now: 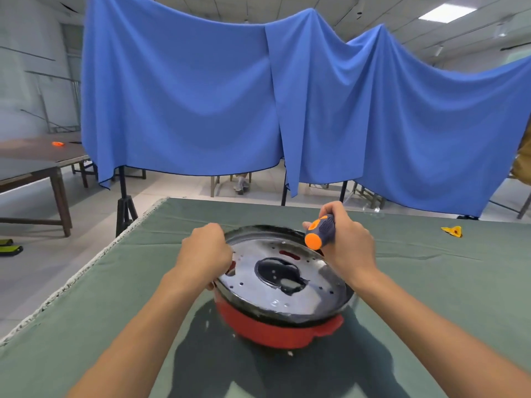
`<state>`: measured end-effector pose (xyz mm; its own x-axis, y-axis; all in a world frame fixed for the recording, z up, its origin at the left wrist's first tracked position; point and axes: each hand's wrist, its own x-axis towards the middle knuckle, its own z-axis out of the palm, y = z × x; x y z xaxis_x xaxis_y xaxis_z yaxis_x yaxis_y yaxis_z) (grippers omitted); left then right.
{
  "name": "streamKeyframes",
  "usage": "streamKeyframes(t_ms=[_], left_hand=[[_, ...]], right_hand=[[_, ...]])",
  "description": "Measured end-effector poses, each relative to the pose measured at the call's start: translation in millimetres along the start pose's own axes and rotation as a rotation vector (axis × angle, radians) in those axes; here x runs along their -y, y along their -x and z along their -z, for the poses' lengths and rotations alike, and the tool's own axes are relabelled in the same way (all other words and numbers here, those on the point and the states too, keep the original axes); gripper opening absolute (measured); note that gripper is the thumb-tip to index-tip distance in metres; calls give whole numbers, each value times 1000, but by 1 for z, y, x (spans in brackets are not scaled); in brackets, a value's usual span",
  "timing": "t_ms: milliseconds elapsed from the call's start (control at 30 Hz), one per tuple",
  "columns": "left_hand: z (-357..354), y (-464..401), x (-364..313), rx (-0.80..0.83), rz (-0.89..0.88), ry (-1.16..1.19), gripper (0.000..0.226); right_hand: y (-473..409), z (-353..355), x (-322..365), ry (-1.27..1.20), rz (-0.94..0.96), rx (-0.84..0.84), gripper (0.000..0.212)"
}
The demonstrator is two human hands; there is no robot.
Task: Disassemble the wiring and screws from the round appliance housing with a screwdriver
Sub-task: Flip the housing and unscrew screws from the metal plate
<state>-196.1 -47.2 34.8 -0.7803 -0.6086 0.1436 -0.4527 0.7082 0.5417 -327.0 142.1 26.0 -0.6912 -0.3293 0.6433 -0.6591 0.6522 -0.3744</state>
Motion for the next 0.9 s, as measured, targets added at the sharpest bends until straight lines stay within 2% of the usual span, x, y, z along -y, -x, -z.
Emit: streamKeyframes(t_ms=[133,233,333,433,500,600,700,800,867,900], left_hand=[[6,9,-2,134,44,-28,15],[-1,1,1,85,63,-160,16],[-17,-8,7,43,36,-157,15],[-31,-13,14,90,-43,-12,53],[-31,-15,17,114,-85,-12,61],[-18,-16,17,146,-77,-133,47],[-5,-8,14,199,-17,-155,9],[-10,-7,11,79,-39,-274,18],[-20,-8,11,12,-96,-226,15],[-26,-10,13,32,-132,-183,29]], right_hand=[[7,-11,-10,11,-30,72,38],[12,-18,-13,-24,-12,83,42],[13,-20,-12,-68,31,53,32],[14,-17,-6,-142,53,-34,24],[13,-12,-1,-258,68,-82,25],[12,-5,8,-426,33,-71,18],[9,-5,19,-491,-45,-22,17],[11,-8,28,-540,-49,36,16],[14,-8,31,-611,-48,54,9],[16,-7,33,-638,-59,45,8]])
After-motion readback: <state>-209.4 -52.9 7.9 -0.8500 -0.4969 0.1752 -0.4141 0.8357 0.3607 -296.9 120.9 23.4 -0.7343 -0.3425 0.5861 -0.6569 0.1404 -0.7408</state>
